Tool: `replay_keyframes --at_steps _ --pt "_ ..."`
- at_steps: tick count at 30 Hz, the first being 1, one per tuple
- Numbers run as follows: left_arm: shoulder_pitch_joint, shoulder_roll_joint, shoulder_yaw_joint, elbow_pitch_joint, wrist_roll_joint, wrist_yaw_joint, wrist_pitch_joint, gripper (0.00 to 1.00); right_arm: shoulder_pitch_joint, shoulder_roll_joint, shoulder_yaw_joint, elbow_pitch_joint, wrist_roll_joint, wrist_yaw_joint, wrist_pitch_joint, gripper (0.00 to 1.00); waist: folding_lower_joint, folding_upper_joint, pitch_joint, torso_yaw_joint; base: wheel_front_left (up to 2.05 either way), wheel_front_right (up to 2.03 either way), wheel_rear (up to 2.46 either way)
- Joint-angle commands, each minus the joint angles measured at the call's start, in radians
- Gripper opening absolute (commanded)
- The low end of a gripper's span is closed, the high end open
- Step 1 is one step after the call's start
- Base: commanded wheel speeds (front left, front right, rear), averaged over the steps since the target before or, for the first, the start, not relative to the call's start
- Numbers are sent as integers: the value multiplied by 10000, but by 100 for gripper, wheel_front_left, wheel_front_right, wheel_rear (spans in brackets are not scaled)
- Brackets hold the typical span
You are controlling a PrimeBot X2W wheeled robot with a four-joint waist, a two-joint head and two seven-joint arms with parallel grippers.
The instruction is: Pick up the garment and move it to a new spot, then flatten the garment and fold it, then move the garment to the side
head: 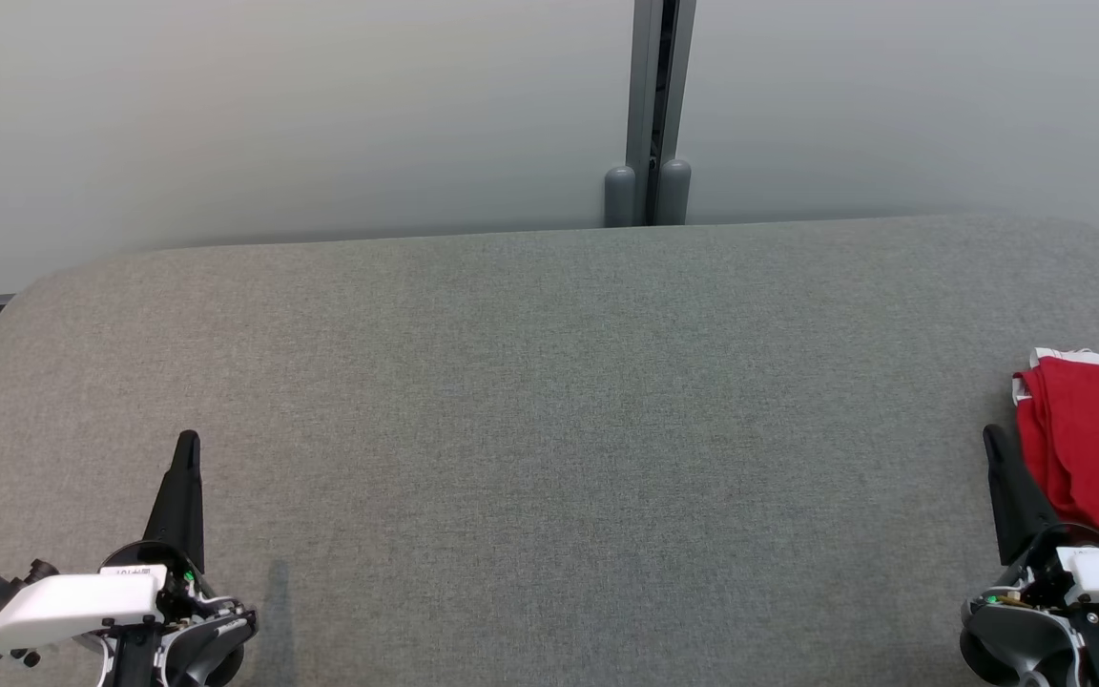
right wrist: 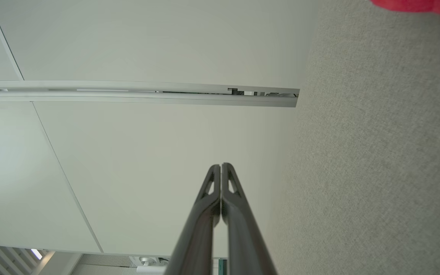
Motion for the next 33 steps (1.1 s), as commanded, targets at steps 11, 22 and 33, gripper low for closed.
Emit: replay_keyframes --at_steps 11,22,33 --pt "-132 55 46 -37 -16 -43 30 0 94 -95 -13 -41 30 4 35 0 0 0 1 0 0 0 0" --pt "-132 55 46 -38 -16 -43 30 0 94 -94 -12 -41 30 4 35 0 0 0 1 0 0 0 0" --pt "-132 55 46 -39 -16 -43 29 0 94 -94 -10 -39 30 4 36 0 0 0 1 0 0 0 0"
